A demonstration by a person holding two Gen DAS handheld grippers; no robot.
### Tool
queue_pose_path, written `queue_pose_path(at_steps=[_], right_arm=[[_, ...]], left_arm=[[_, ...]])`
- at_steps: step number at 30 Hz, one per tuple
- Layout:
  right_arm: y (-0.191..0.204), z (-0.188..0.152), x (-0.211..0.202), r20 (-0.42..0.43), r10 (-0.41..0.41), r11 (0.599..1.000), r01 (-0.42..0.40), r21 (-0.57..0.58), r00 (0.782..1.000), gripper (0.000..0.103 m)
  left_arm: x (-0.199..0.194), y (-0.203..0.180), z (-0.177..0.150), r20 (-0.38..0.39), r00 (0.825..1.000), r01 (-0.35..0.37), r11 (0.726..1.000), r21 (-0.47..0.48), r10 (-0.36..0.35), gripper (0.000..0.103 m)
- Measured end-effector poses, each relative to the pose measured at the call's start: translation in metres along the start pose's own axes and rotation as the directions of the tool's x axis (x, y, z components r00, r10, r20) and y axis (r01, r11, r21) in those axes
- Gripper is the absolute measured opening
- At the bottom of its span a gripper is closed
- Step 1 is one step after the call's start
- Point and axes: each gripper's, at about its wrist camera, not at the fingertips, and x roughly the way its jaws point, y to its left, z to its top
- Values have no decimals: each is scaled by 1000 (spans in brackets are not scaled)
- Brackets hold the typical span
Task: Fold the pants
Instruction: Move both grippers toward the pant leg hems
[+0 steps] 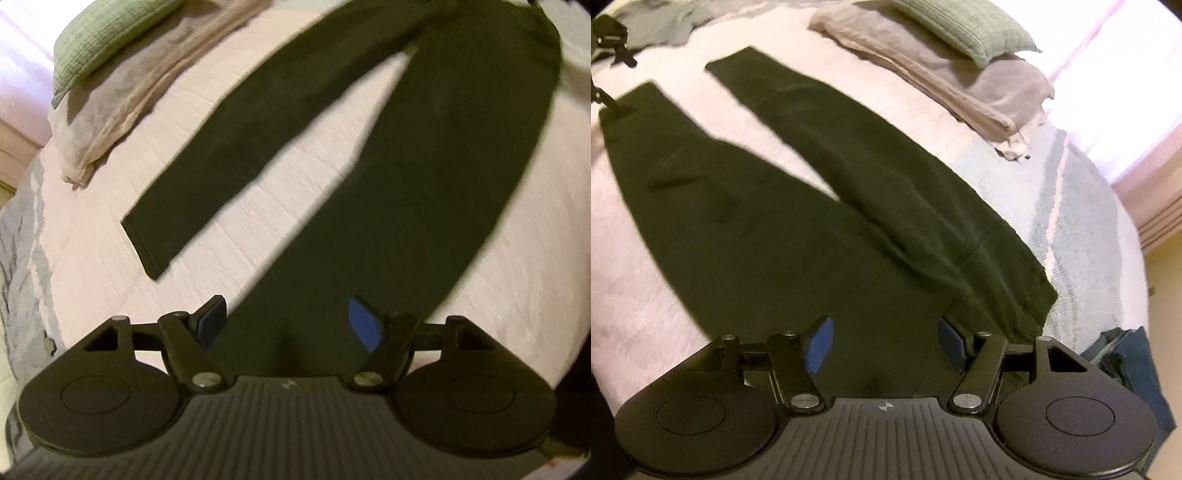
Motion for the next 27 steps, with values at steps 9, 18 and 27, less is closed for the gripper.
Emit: queue_pose_path(at_steps=[9,18,27], right_arm=[[-129,51,70,-49,84,991,-88,-99,995,60],[-255,95,185,-140,221,970,-232,-68,965,58],[-285,100,269,-247,246,965,-261,-26,937,54]], left_arm=[[54,119,72,24,1000,17,995,-99,-14,71],[115,168,129,-39,999,7,992,-126,-12,71],[191,209,135,-98,993,50,992,-112,-62,72]])
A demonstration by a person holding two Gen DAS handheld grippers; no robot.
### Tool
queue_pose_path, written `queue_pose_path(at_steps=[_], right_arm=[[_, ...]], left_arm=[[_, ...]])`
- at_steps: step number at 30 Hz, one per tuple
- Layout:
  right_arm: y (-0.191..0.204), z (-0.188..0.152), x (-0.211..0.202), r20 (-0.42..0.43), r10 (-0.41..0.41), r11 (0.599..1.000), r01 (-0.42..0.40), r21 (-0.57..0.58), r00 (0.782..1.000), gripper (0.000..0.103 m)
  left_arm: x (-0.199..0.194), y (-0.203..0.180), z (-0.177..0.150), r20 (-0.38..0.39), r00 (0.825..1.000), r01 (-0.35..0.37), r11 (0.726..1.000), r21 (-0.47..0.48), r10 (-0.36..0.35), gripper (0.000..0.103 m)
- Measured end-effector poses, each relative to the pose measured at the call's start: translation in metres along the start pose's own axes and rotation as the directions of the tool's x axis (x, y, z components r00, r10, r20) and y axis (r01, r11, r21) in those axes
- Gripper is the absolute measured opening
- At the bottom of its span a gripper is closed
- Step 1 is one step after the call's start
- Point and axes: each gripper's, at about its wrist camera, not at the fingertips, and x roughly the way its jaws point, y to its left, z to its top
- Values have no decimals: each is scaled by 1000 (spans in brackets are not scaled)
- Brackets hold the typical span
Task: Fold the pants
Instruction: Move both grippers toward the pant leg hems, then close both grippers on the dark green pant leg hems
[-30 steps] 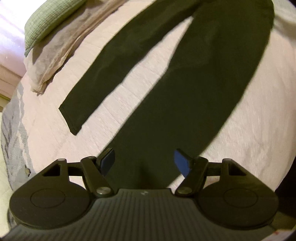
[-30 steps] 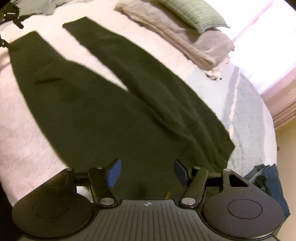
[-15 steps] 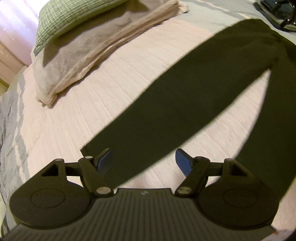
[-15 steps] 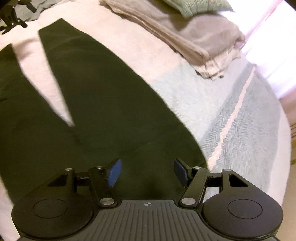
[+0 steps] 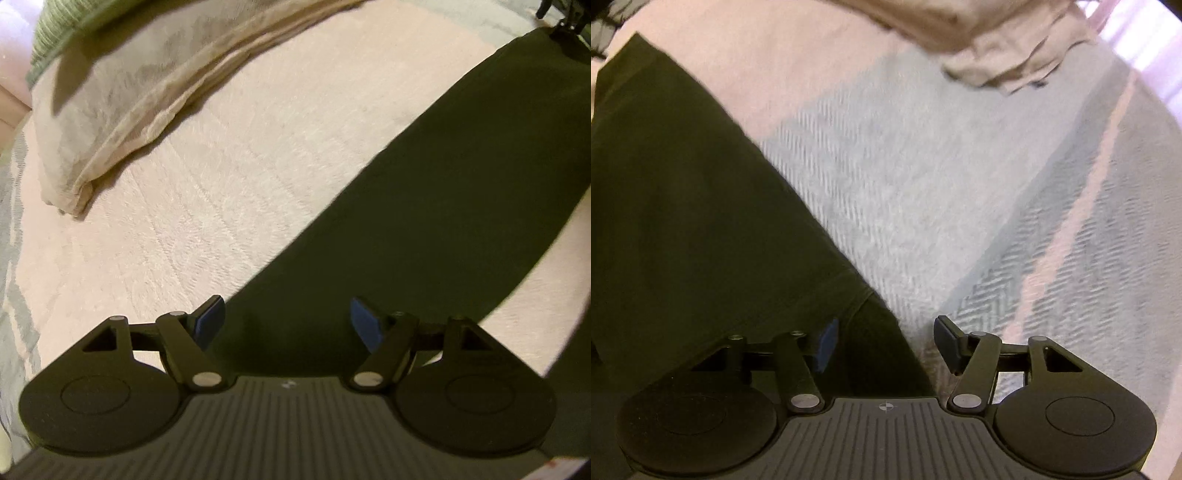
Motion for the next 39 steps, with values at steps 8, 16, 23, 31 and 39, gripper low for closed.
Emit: queue_pose_path(at_steps=[8,16,23,31,39], right_arm=[[-9,-2,22,-42,55,998,-56,-16,998,54],[-22,4,30,-105,132,989,-138,-51,986,53],[-33,4,26,-155,214,977,-214,15,964,28],[-22,-12,-31,-78,126,991,-129,-44,989,8],[77,-96,-163,263,-141,980,173,-102,954,4]], left_arm=[[64,54,7,-123,983,152,983,107,-139,71],[99,64,9,-236,930,316,942,115,-283,31],[68,57,-5,-192,956,255,953,162,-223,8],[2,39,-14,-103,986,149,977,154,-134,7],[-139,-20,-78,24,1000,5,992,123,-8,7]])
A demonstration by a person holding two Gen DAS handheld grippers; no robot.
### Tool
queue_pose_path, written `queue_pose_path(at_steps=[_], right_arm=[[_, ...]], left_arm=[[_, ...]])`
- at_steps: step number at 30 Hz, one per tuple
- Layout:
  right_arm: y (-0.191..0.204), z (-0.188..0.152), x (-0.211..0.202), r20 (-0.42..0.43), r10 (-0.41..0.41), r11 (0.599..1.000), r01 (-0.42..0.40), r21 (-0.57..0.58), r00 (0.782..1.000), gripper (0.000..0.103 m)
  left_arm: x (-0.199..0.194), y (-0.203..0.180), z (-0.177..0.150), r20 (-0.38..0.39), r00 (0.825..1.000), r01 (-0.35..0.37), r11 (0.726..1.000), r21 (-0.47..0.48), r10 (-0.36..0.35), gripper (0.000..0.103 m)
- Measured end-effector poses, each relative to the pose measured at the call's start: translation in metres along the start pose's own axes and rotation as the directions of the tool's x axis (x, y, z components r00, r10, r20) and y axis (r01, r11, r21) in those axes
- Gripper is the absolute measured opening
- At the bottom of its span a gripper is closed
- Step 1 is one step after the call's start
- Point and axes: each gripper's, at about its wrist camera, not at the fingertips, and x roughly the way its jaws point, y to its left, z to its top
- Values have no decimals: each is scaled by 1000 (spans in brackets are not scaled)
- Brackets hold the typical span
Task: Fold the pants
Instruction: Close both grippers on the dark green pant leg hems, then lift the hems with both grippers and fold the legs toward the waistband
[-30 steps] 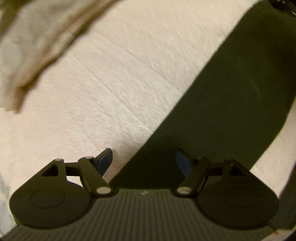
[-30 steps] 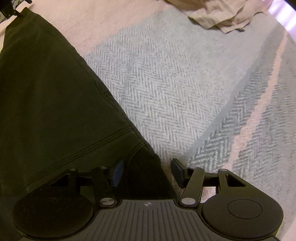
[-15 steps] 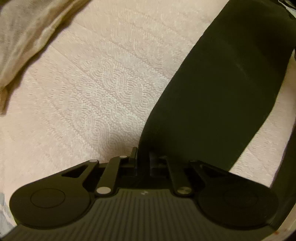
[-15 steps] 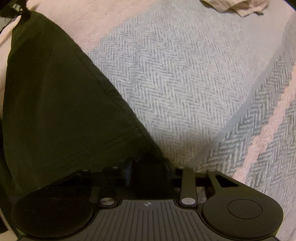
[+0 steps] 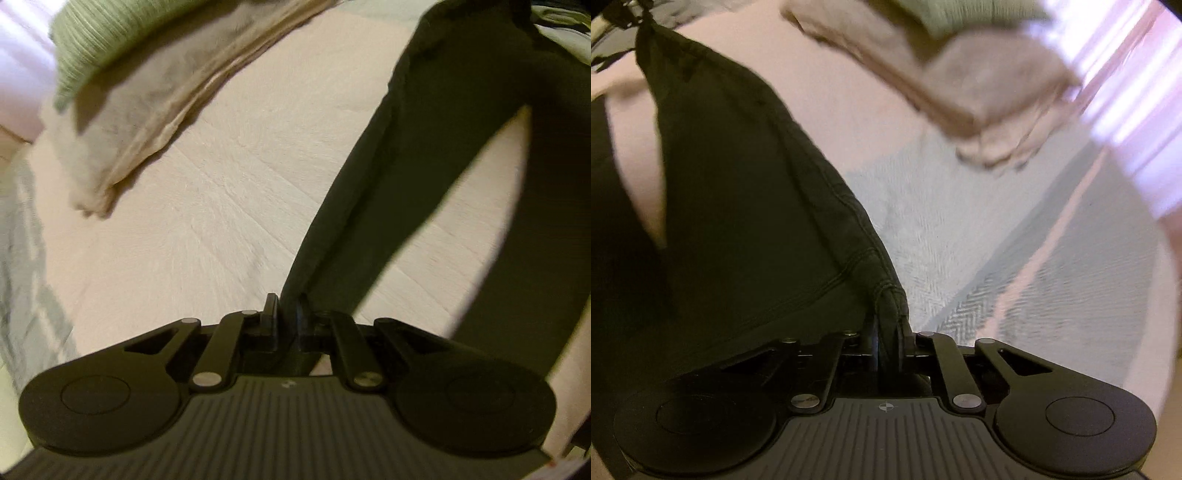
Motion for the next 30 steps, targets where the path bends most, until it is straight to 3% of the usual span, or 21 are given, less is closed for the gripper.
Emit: queue_pose_path(at_steps=[3,5,10,14,16,18,20,24,27,30], right_arm=[[84,-35,-58,98,-130,989,136,-51,987,3],[132,-71,-82,118,-191,979,198,-44,974,3],[231,-147,-67,-20,-167,984,168,67,986,5],[257,-173,-53,-152,-120,963,152,223,981,24],[255,-180,-59,-159,-97,915,151,373,983,29],[249,-189,-67,-164,-82,834,158,529,983,36],[242,-199,-77,-147,-74,722,154,675,986,39],[207,-223,-89,-87,-109,413,125,902,990,47],[183,-246,-81,-57,-104,211,78,974,993,48],[152,-264,-57,12,-103,38,-8,999,995,47]], left_arm=[[-44,-46,-32,0,1000,-14,1000,-20,14,7],[-59,-90,-61,-36,999,-12,1000,-7,11,7],[-23,-172,-124,-160,986,39,999,-22,-42,8],[7,-215,-146,-181,983,44,999,28,-39,8],[14,-224,-149,-170,985,12,999,32,-6,8],[14,-225,-149,-162,987,-6,1000,16,8,8],[11,-225,-148,-154,988,-15,1000,22,18,8],[0,-228,-144,-156,987,-35,999,20,37,8],[-8,-232,-145,-174,983,-47,999,21,50,8],[-10,-237,-139,-200,977,-66,997,26,70,8]])
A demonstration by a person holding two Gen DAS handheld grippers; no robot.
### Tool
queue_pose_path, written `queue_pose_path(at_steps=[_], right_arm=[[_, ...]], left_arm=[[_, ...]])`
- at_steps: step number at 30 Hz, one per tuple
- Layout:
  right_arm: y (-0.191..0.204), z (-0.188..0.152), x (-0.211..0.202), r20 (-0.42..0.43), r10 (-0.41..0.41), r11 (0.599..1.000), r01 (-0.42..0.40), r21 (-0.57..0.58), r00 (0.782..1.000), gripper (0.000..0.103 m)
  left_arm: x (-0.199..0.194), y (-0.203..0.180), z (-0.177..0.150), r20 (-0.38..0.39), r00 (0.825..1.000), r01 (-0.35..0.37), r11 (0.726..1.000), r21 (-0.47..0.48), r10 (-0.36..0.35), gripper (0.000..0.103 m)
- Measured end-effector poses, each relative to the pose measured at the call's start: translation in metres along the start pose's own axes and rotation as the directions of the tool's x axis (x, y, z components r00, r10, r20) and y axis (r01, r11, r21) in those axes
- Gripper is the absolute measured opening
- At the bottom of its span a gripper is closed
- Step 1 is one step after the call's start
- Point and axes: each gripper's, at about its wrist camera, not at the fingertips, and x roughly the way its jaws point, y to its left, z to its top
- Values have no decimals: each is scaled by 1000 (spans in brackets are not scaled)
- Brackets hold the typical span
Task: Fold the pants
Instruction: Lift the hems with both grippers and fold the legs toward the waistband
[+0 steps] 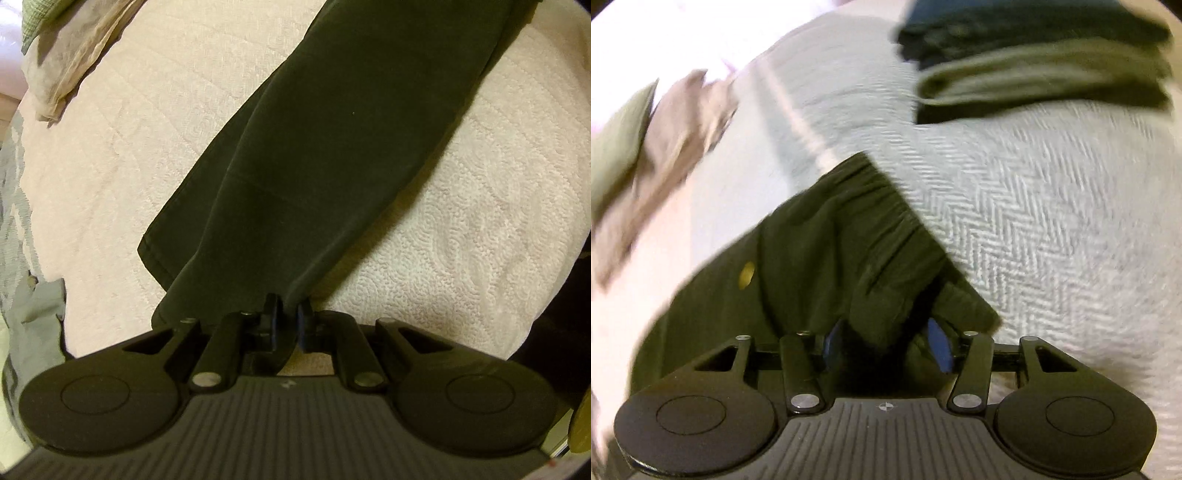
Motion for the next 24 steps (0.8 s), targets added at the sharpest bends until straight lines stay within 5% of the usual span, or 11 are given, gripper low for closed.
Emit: queue_pose_path(at_steps=[2,3,6,10,14,18,24], right_arm=[[-14,6,1,20,57,992,-59,108,998,44],[-19,8,0,29,83,985,-86,151,996,24],[-15,20,-21,39,80,988,-85,128,996,17],[-7,3,-68,77,51,996,-56,64,996,17],[-31,-16,-33,-38,-18,997,21,76,999,19],[-24,-17,-34,-34,-70,997,71,41,997,41],[11,-17,-54,-4,-184,975,182,-126,983,44]], left_arm=[[0,2,2,-7,1000,-12,1000,0,12,8],[-4,3,3,-7,1000,-22,1000,4,22,8],[-16,9,5,14,998,-58,998,4,58,8],[-30,13,5,18,996,-90,995,-33,90,7],[-16,4,6,-25,997,-79,997,2,79,7],[-17,-1,7,-45,995,-92,996,5,92,11],[-40,17,-15,-35,997,-79,990,-117,76,23]])
